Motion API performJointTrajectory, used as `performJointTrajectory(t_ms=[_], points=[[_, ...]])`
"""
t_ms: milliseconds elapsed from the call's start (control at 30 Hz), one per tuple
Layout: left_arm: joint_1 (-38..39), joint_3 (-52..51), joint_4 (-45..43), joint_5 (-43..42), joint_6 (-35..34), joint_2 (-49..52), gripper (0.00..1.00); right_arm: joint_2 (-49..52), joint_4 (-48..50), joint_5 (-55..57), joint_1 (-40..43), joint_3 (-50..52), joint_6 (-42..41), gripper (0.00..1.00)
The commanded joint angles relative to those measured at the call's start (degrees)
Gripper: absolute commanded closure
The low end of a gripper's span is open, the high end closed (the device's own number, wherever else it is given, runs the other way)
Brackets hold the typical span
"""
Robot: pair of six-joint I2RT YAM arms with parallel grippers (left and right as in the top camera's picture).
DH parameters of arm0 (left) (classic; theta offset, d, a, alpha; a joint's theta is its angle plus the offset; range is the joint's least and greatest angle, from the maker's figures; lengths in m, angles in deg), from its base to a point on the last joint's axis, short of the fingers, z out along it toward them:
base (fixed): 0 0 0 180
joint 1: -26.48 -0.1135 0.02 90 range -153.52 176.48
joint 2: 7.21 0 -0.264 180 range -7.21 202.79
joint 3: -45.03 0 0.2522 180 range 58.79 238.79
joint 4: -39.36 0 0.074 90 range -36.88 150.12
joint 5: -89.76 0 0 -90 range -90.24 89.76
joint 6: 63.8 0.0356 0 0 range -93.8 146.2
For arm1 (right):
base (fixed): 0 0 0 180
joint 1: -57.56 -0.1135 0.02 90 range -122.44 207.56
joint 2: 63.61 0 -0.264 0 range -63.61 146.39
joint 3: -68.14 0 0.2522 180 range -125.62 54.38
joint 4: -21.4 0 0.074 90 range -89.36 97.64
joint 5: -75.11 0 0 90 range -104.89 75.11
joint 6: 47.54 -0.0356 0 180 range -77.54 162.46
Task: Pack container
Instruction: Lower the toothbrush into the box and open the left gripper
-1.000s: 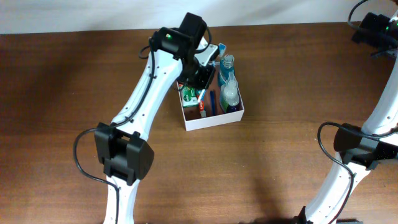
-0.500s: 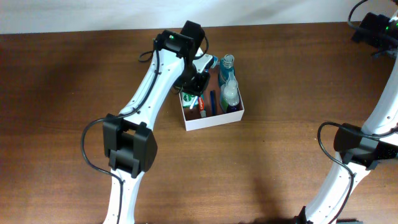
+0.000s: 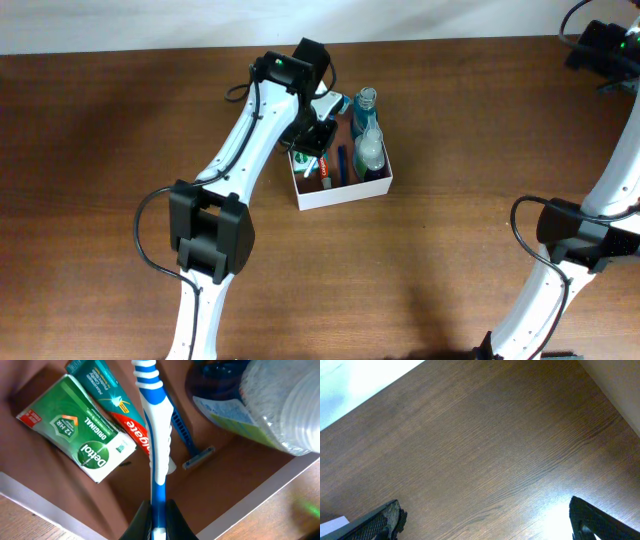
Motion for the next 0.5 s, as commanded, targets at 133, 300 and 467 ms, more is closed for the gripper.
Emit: performJointTrajectory(t_ms=[133, 300, 467], points=[[0.6, -0.6, -0.2, 0.4, 1.4, 3.6, 0.97, 0.9, -0.3, -0.1, 0.2, 0.2, -0.3, 0.02], [0.8, -0.6, -0.4, 0.4, 1.4, 4.6, 0.97, 0.9, -0.3, -0.1, 0.2, 0.2, -0.3, 0.02], [0.8, -0.6, -0.6, 0.4, 1.4, 4.8, 0.91, 0.9, -0.3, -0.1, 0.2, 0.2, -0.3, 0.02]])
